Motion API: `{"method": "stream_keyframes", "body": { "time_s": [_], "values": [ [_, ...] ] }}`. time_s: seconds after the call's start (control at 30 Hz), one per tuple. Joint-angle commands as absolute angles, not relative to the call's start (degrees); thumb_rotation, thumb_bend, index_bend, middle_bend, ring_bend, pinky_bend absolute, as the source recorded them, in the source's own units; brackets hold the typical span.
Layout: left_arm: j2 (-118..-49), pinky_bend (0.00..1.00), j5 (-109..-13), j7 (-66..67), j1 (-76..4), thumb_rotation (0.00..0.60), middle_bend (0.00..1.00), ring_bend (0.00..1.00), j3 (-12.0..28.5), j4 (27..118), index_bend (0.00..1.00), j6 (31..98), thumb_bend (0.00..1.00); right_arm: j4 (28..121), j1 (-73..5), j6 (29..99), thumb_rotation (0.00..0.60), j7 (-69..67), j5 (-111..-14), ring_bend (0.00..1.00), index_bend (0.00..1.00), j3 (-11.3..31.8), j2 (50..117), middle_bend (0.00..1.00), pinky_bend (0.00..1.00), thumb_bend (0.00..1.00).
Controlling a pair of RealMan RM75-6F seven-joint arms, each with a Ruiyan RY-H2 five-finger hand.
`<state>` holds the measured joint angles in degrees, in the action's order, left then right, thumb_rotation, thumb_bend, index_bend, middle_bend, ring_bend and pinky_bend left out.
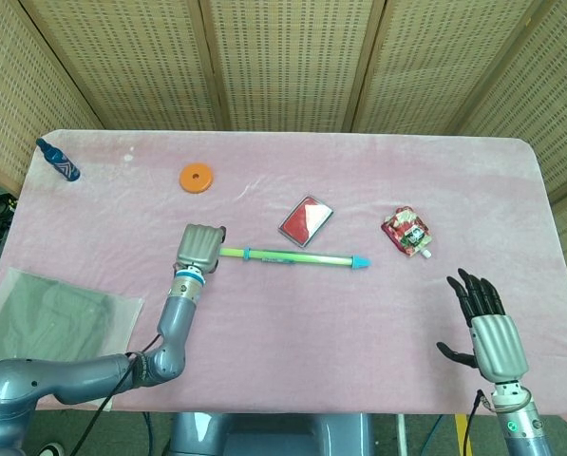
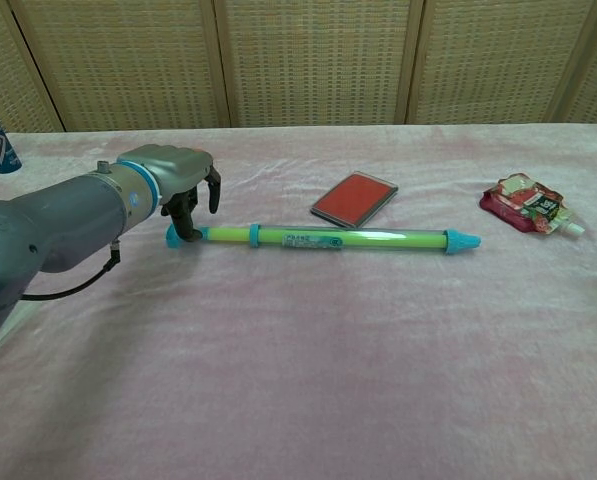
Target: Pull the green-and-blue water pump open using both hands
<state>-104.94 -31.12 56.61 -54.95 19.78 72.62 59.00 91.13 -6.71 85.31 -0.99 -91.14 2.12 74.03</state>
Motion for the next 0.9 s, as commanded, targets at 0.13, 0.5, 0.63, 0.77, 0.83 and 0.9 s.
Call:
{"method": "stream_keyframes", "body": {
  "time_s": [0.13,0.5,0.63,0.77,0.83,0.9],
  "values": [
    [-108.6,0.67,-29.7,55.9,-57.9,0.6,0.82,0.71,19.4,66.4,0.4,56.4,0.33,90.8,-6.8,85.2,0.6,-1.2,-90.6,0.0,0.01,2.4,74.1,0.0,0.01,0.23],
    [-113.3,0.67,-28.6,55.0,-60.7,0.6,0.82,0.71,18.9,57.7,0.41,53.0,0.34,90.2,-6.8,85.6,0.6,-2.1,-90.4,0.0,0.01,2.8,74.2,0.0,0.01,0.23],
    [-113.8,0.67,-28.8,54.9,-60.9,0.6,0.82,0.71,18.6,57.0,0.53,52.9,0.43,90.3,-6.8,85.9,0.6,-2.5,-90.6,0.0,0.01,2.8,74.1,0.0,0.01,0.23],
    [-113.6,0.67,-29.8,54.2,-60.6,0.6,0.82,0.71,18.3,57.7,0.66,53.6,0.51,90.5,-6.7,86.2,0.6,-2.9,-91.0,0.0,0.01,2.8,74.1,0.0,0.01,0.23],
    [-113.0,0.67,-31.3,53.0,-60.1,0.6,0.83,0.71,18.2,59.5,0.67,54.6,0.52,90.6,-6.7,86.4,0.6,-3.0,-91.2,0.0,0.01,2.6,74.0,0.0,0.01,0.23],
    [-112.0,0.67,-32.5,52.2,-59.5,0.6,0.83,0.71,17.9,61.4,0.67,55.7,0.53,90.8,-6.7,86.4,0.6,-3.1,-91.3,0.0,0.01,2.5,73.9,0.0,0.01,0.23]
  ]
}}
